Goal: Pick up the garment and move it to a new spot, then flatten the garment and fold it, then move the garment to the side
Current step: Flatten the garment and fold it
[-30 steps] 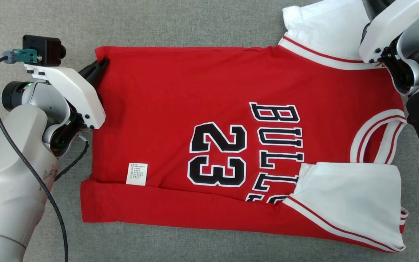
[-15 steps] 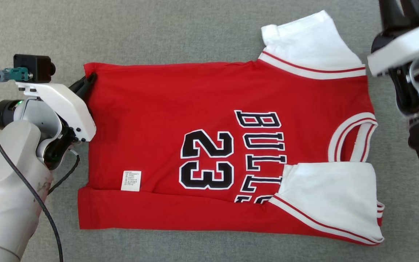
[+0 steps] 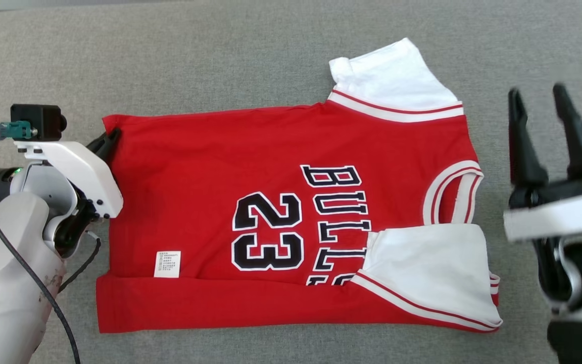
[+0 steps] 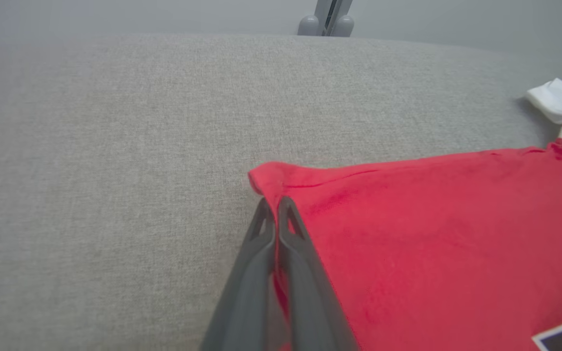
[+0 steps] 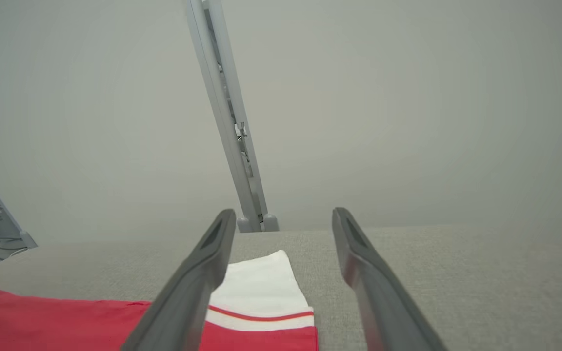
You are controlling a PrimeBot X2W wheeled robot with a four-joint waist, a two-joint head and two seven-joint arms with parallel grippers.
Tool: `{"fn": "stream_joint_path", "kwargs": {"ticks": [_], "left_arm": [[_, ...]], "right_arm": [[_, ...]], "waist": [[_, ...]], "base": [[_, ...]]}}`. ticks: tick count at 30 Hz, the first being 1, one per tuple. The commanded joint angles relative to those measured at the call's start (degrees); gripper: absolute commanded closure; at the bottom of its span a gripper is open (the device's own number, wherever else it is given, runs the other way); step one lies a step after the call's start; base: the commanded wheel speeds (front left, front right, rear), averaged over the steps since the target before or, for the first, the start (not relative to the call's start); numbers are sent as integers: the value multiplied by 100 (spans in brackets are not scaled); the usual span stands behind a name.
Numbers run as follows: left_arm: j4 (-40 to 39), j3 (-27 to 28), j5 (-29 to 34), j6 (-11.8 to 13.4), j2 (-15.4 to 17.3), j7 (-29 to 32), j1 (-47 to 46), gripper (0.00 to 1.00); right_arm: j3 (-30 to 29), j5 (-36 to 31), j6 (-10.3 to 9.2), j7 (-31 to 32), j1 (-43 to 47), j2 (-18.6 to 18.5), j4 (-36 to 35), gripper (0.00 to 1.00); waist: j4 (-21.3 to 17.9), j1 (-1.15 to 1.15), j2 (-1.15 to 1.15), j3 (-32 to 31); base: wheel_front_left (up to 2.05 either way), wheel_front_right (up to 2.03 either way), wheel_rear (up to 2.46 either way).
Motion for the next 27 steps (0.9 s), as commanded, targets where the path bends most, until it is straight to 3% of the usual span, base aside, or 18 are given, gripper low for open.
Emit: {"fn": "stream_joint_path", "kwargs": {"ticks": [1,7,12,19,27], "left_arm": [[-14,14,-45,33,56,-11,51,100],[-75,23,-60,102,98,14,122,100],[-124,32,-84,146,141,18,118,100],[-175,25,-103,174,141,7,129,100],[-226,5,-104,183,124,-21,23,100]], "right_arm": [[-81,-97,-2,89,219,55,-210,0],[-443,-340,-2,515,1323,408,-1364,0],[-527,-353,-2,689,1740,485,-1851,0],[-608,-189,-2,766,1857,491,-2013,0],[-661,-432,-2,955,1326,489,-1798,0]], "waist": [[-41,0,0,-39],[-94,0,0,-88],[-142,0,0,-98],[-154,0,0,-125],[-97,0,0,-40]], "base": [[0,0,0],[0,0,0],[0,0,0],[0,0,0],[0,0,0]]}}
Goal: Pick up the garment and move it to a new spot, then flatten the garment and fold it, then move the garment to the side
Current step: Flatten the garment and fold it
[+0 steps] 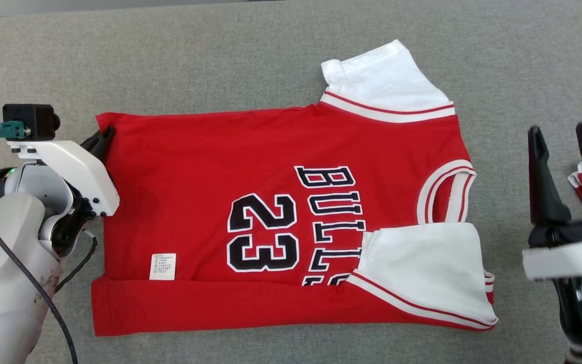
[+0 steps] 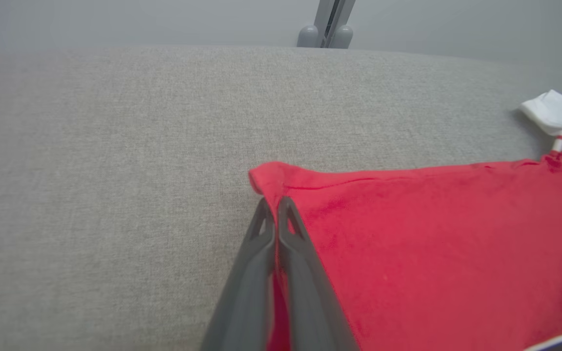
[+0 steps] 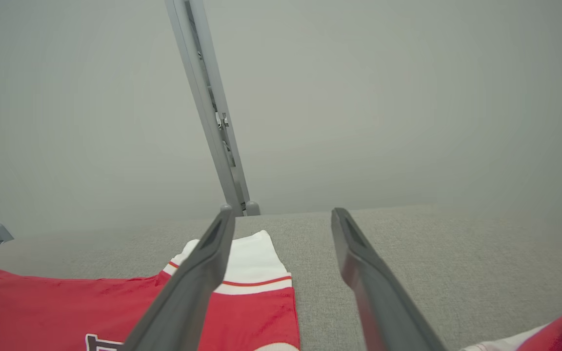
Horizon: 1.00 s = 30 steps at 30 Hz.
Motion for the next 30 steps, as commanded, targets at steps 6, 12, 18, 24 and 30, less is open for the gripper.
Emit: {"fn": "stream_joint_path", "kwargs": {"ticks": [6,12,18,24,30], "left_arm": [[-58,-45,22,10,-56,-26,-178,100],[-75,-80,42,-55,-142,-69,-358,100],[-53,-152,81,-115,-282,-137,-614,100],[19,-222,116,-171,-427,-239,-846,100],[121,-290,153,-229,-554,-309,-1032,100]], "right_arm": [[24,8,-1,192,-1089,-327,744,0],[241,188,-1,308,-2322,-671,1915,0],[699,232,-1,486,-3470,-953,3359,0],[1230,214,-1,584,-4383,-1039,4660,0],[1667,201,-1,809,-5150,-1121,5720,0]], "waist": [[147,0,0,196],[350,0,0,460],[605,0,0,762],[794,0,0,1013],[892,0,0,1199]], "base": [[0,0,0],[0,0,0],[0,0,0],[0,0,0],[0,0,0]]}}
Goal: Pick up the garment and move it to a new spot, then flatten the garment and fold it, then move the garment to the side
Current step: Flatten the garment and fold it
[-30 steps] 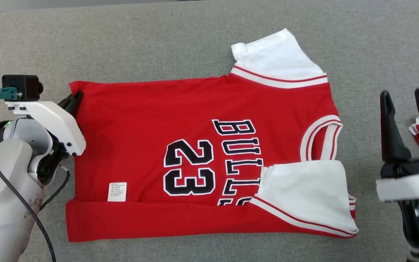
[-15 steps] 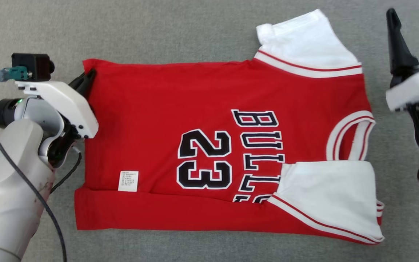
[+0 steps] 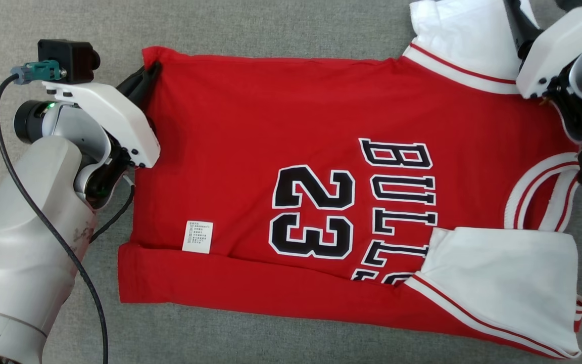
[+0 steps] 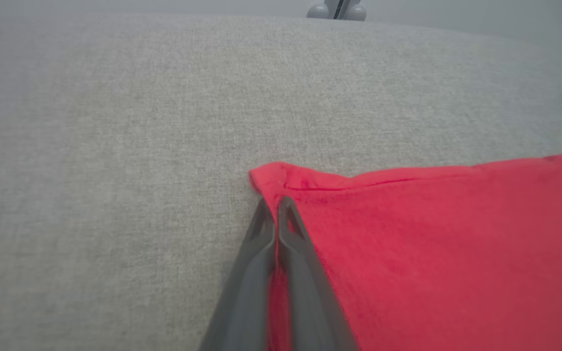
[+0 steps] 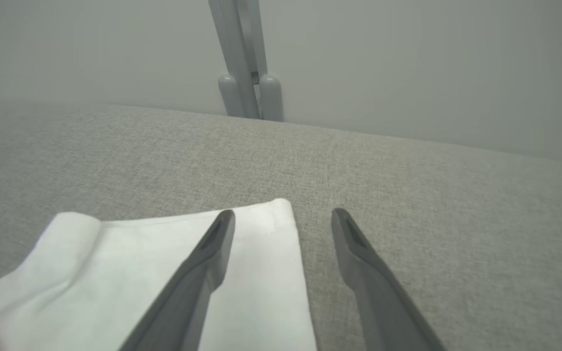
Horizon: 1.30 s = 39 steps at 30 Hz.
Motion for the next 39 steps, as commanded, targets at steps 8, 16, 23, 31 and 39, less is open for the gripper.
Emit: {"fn": "stream_joint_path", "kwargs": {"ticks": [8,16,23,31,39], "left_arm": [[189,-82,26,-85,-82,-116,-268,100],[299,-81,-46,-126,-27,-217,-259,100],[157,9,-154,-132,155,-360,-4,100],[-383,77,-263,42,550,-295,568,100],[-1565,177,-399,447,1105,-111,1425,100]], "right_arm": [[622,251,-3,365,-727,-47,928,40],[981,713,-3,-105,-783,-147,843,100],[1252,1473,-3,-793,-223,-381,-7,100],[1121,2355,-3,-1094,1335,-817,-1914,100],[546,2698,-2,-750,3364,-926,-3909,100]], "waist": [[87,0,0,169],[27,0,0,98],[-106,0,0,-159],[-345,0,0,-488],[-647,0,0,-836]], "base": [[0,0,0],[0,0,0],[0,0,0],[0,0,0],[0,0,0]]}}
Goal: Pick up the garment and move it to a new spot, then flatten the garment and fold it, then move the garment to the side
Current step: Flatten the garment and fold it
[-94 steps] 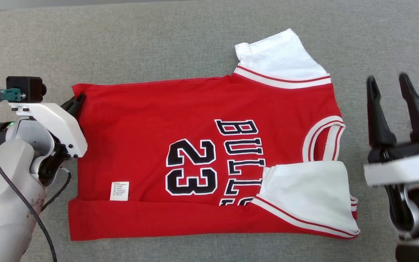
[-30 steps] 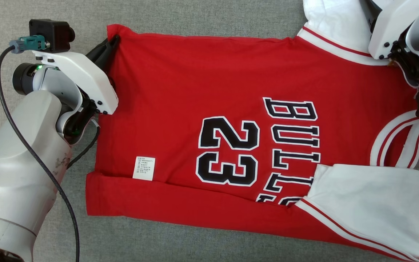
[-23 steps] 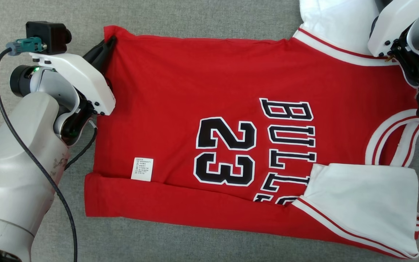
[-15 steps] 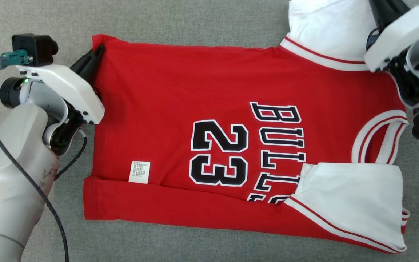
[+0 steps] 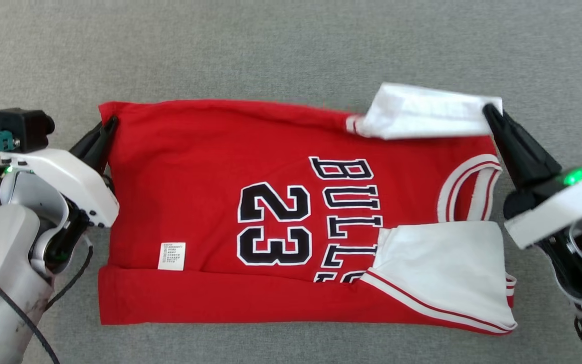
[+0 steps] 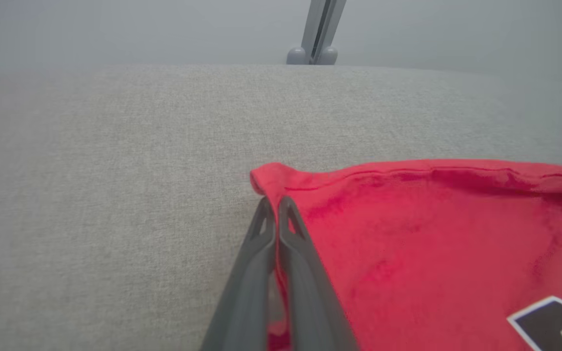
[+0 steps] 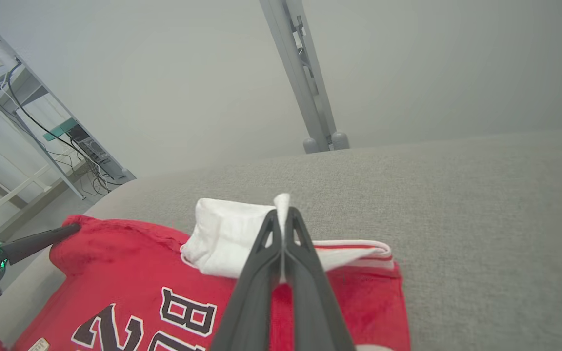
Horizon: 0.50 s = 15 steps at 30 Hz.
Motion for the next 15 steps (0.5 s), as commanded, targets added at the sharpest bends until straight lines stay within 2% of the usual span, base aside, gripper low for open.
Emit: {"fn": "stream_joint_path", "kwargs": {"ticks": [1,10,13,15], "left_arm": [[-138,37,-41,82,95,26,116,100],[-1409,281,-223,670,575,28,1086,100],[-1852,343,-373,895,658,23,1566,100],[-1932,357,-420,946,684,37,1692,100]], "right_arm": [[-134,41,-3,34,209,1,-171,100],[-818,-23,-2,455,1627,435,-1165,100],[-986,-69,-2,642,2042,628,-1285,100],[-1021,-116,-2,675,2119,668,-1276,100]], "waist": [[-81,0,0,-83],[-183,0,0,-284],[-192,0,0,-346],[-192,0,0,-357]], "base": [[0,0,0],[0,0,0],[0,0,0],[0,0,0]]}}
